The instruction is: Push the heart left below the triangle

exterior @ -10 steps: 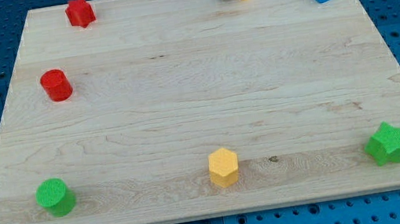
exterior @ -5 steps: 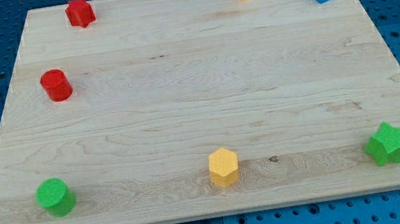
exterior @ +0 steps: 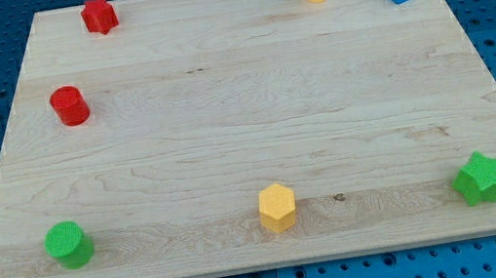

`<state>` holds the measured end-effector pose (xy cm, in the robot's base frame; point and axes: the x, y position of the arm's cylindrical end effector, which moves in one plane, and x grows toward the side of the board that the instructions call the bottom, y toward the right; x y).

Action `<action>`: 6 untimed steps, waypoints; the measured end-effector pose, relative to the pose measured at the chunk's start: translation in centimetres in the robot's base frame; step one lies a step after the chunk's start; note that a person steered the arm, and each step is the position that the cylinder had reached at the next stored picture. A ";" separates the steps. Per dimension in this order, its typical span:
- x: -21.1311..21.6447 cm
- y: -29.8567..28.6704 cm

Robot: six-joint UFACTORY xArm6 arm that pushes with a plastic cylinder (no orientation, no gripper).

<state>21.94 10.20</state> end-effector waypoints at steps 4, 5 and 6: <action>0.8 3.7; 3.4 -1.6; 7.7 -1.9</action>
<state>29.63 8.26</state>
